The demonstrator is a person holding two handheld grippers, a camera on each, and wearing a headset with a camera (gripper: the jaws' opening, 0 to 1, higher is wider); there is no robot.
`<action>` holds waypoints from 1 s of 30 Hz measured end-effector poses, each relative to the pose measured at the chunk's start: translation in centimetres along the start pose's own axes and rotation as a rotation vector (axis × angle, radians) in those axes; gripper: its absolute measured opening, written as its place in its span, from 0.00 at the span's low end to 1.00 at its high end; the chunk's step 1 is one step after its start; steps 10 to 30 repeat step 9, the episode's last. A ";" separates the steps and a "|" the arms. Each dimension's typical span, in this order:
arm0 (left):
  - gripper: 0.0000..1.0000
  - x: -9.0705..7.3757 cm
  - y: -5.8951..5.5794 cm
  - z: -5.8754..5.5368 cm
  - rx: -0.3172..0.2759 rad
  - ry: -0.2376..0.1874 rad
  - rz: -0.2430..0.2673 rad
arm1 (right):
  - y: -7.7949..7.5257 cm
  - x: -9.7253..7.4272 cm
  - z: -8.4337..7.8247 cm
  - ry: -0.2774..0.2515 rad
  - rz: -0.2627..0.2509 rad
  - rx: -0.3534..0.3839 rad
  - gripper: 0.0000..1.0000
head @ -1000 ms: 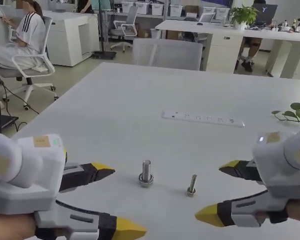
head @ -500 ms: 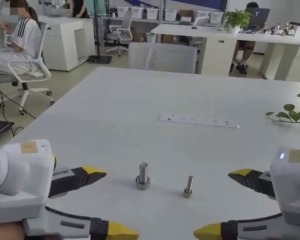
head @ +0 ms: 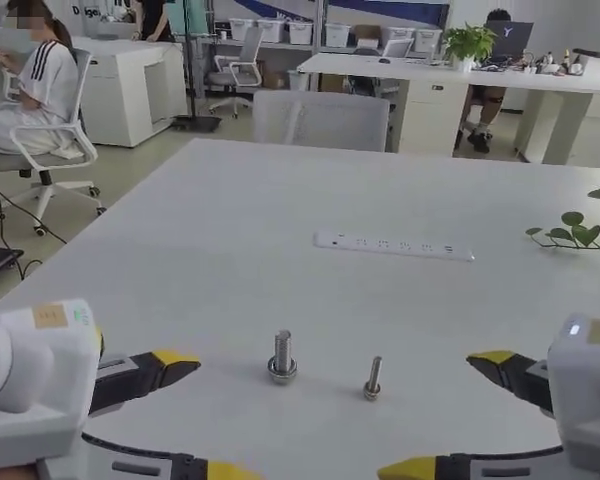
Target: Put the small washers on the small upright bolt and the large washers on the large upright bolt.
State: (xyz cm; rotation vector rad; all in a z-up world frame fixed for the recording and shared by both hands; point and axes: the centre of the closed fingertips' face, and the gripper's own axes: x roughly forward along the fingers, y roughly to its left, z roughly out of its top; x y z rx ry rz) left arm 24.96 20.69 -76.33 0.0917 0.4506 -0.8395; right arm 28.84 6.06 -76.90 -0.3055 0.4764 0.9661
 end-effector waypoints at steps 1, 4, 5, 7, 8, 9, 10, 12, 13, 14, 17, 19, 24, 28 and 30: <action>0.85 0.0 0.1 0.0 -0.001 0.002 0.007 | 0.0 0.0 0.0 0.002 -0.002 0.004 0.97; 0.85 0.1 0.2 -0.3 -0.003 0.012 0.011 | 0.0 0.1 -0.3 0.008 -0.003 0.011 0.98; 0.85 0.1 0.2 -0.4 -0.006 0.016 0.012 | 0.0 0.1 -0.4 0.013 -0.003 0.012 0.98; 0.86 0.1 0.3 -0.6 -0.012 0.021 0.015 | 0.1 0.1 -0.6 0.022 -0.001 0.012 0.98; 0.86 0.1 0.4 -0.7 -0.014 0.025 0.020 | 0.1 0.1 -0.6 0.020 -0.002 0.007 0.98; 0.86 0.1 0.4 -0.7 -0.015 0.026 0.019 | 0.2 0.1 -0.6 0.023 0.003 0.010 0.98; 0.86 0.1 0.4 -0.7 -0.015 0.026 0.019 | 0.2 0.1 -0.6 0.023 0.003 0.010 0.98; 0.86 0.1 0.4 -0.7 -0.015 0.026 0.019 | 0.2 0.1 -0.6 0.023 0.003 0.010 0.98; 0.86 0.1 0.4 -0.7 -0.015 0.026 0.019 | 0.2 0.1 -0.6 0.023 0.003 0.010 0.98; 0.86 0.1 0.4 -0.7 -0.015 0.026 0.019 | 0.2 0.1 -0.6 0.023 0.003 0.010 0.98; 0.86 0.1 0.4 -0.7 -0.015 0.026 0.019 | 0.2 0.1 -0.6 0.023 0.003 0.010 0.98; 0.86 0.1 0.4 -0.7 -0.015 0.026 0.019 | 0.2 0.1 -0.6 0.023 0.003 0.010 0.98; 0.86 0.1 0.4 -0.7 -0.015 0.026 0.019 | 0.2 0.1 -0.6 0.023 0.003 0.010 0.98; 0.86 0.1 0.4 -0.7 -0.015 0.026 0.019 | 0.2 0.1 -0.6 0.023 0.003 0.010 0.98; 0.86 0.1 0.4 -0.7 -0.015 0.026 0.019 | 0.2 0.1 -0.6 0.023 0.003 0.010 0.98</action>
